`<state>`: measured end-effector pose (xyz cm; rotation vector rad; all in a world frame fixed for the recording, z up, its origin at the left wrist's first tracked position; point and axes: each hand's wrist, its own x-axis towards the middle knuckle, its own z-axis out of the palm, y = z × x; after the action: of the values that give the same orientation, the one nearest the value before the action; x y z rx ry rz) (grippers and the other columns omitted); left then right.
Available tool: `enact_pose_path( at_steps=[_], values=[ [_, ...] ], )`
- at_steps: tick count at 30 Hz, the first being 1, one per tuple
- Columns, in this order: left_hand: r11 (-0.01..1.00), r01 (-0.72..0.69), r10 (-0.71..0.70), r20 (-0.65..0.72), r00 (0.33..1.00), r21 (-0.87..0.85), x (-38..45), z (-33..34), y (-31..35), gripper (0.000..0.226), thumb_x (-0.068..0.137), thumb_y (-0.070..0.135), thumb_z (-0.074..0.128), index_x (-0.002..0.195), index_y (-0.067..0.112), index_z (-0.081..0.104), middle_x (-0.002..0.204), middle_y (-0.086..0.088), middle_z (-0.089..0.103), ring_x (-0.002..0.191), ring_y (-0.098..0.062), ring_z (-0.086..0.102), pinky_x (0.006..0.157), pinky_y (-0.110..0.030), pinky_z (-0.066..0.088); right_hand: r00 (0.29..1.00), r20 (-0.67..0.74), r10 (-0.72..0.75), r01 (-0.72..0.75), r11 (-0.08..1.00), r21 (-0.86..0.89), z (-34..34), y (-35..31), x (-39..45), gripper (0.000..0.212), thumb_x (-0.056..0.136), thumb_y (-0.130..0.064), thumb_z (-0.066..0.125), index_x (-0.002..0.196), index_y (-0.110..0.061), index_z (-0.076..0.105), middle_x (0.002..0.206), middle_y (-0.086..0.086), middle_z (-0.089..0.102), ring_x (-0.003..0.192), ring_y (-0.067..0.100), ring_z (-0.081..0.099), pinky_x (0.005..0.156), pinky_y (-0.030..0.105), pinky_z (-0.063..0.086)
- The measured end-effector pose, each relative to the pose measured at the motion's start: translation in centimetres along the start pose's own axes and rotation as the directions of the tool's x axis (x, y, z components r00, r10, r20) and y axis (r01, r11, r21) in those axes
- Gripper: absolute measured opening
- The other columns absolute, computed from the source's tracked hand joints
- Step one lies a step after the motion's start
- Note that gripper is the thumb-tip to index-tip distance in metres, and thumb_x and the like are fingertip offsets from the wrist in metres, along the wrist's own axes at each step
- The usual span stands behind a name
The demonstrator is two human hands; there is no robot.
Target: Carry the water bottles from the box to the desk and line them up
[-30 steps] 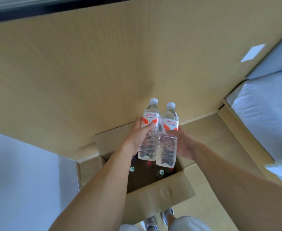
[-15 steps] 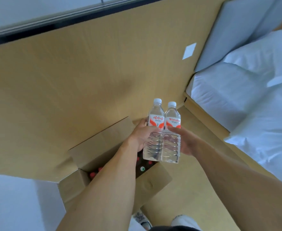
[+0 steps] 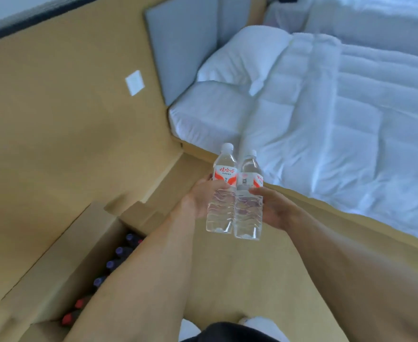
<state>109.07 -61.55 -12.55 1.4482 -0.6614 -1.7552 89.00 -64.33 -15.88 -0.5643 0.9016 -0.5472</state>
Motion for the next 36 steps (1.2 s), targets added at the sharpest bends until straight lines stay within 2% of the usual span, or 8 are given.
enact_pose_path(
  at_steps=[4, 10, 13, 21, 24, 29, 32, 36],
  values=[
    [0.995, 0.015, -0.027, 0.110, 0.994, 0.102, 2.8, 9.0, -0.9, 0.049, 0.081, -0.003, 0.072, 0.128, 0.006, 0.060, 0.101, -0.016, 0.072, 0.077, -0.025, 0.071, 0.069, -0.040, 0.060, 0.994, -0.111, -0.013, 0.024, 0.994, 0.107, -7.8, -1.4, -5.3, 0.047, 0.086, -0.024, 0.058, 0.129, -0.004, 0.058, 0.101, 0.015, 0.074, 0.089, 0.031, 0.073, 0.075, 0.042, 0.060],
    [0.979, 0.086, -0.132, 0.248, 0.960, 0.186, 5.9, 21.9, -3.5, 0.054, 0.081, -0.004, 0.075, 0.129, 0.009, 0.053, 0.117, -0.020, 0.069, 0.078, -0.028, 0.072, 0.063, -0.039, 0.057, 0.966, -0.174, -0.193, 0.224, 0.959, 0.176, -17.1, -1.6, -13.8, 0.052, 0.085, -0.021, 0.070, 0.134, -0.005, 0.058, 0.126, 0.022, 0.066, 0.109, 0.036, 0.068, 0.088, 0.046, 0.057],
    [0.957, 0.096, -0.189, 0.339, 0.922, 0.274, 6.8, 27.7, -4.8, 0.058, 0.082, -0.001, 0.076, 0.132, 0.010, 0.049, 0.116, -0.020, 0.068, 0.076, -0.026, 0.072, 0.063, -0.039, 0.057, 0.920, -0.270, -0.286, 0.339, 0.923, 0.179, -20.8, -1.2, -17.9, 0.075, 0.076, -0.021, 0.085, 0.141, -0.004, 0.052, 0.135, 0.027, 0.058, 0.122, 0.042, 0.060, 0.099, 0.053, 0.051],
    [0.876, 0.047, -0.335, 0.536, 0.775, 0.480, 8.2, 41.6, -7.8, 0.054, 0.082, -0.002, 0.074, 0.131, 0.004, 0.050, 0.097, -0.016, 0.071, 0.063, -0.019, 0.074, 0.050, -0.029, 0.056, 0.789, -0.516, -0.334, 0.528, 0.798, 0.290, -28.3, 0.8, -27.1, 0.101, 0.066, -0.031, 0.091, 0.148, 0.001, 0.042, 0.150, 0.029, 0.042, 0.142, 0.046, 0.037, 0.119, 0.059, 0.026],
    [0.853, 0.047, -0.407, 0.607, 0.683, 0.519, 8.9, 46.0, -8.8, 0.047, 0.080, -0.004, 0.075, 0.123, 0.006, 0.058, 0.089, -0.012, 0.077, 0.070, -0.022, 0.076, 0.054, -0.031, 0.058, 0.725, -0.591, -0.355, 0.594, 0.756, 0.276, -30.5, 1.1, -29.1, 0.107, 0.061, -0.032, 0.095, 0.148, 0.000, 0.042, 0.149, 0.029, 0.044, 0.138, 0.046, 0.042, 0.116, 0.060, 0.031],
    [0.808, 0.013, -0.500, 0.673, 0.545, 0.589, 11.1, 53.0, -10.2, 0.033, 0.084, 0.001, 0.073, 0.116, 0.009, 0.067, 0.104, -0.016, 0.075, 0.093, -0.031, 0.073, 0.076, -0.044, 0.060, 0.678, -0.663, -0.317, 0.660, 0.659, 0.360, -34.3, 0.1, -31.5, 0.091, 0.063, -0.027, 0.094, 0.139, -0.003, 0.051, 0.130, 0.025, 0.063, 0.113, 0.039, 0.066, 0.086, 0.048, 0.058],
    [0.759, 0.009, -0.558, 0.644, 0.523, 0.651, 12.6, 57.1, -10.4, 0.043, 0.086, 0.006, 0.074, 0.127, 0.009, 0.060, 0.115, -0.019, 0.073, 0.106, -0.037, 0.070, 0.086, -0.051, 0.059, 0.591, -0.777, -0.217, 0.680, 0.652, 0.336, -37.0, -1.2, -32.6, 0.094, 0.062, -0.028, 0.093, 0.141, 0.000, 0.050, 0.135, 0.027, 0.059, 0.117, 0.041, 0.063, 0.099, 0.054, 0.051],
    [0.721, -0.024, -0.610, 0.650, 0.453, 0.693, 14.3, 62.4, -10.1, 0.045, 0.086, 0.010, 0.076, 0.128, 0.013, 0.061, 0.110, -0.014, 0.075, 0.101, -0.032, 0.073, 0.083, -0.049, 0.060, 0.545, -0.828, -0.132, 0.716, 0.586, 0.378, -40.3, -2.6, -34.5, 0.062, 0.089, -0.024, 0.064, 0.143, -0.001, 0.047, 0.137, 0.026, 0.058, 0.125, 0.042, 0.057, 0.109, 0.056, 0.041]
  ],
)
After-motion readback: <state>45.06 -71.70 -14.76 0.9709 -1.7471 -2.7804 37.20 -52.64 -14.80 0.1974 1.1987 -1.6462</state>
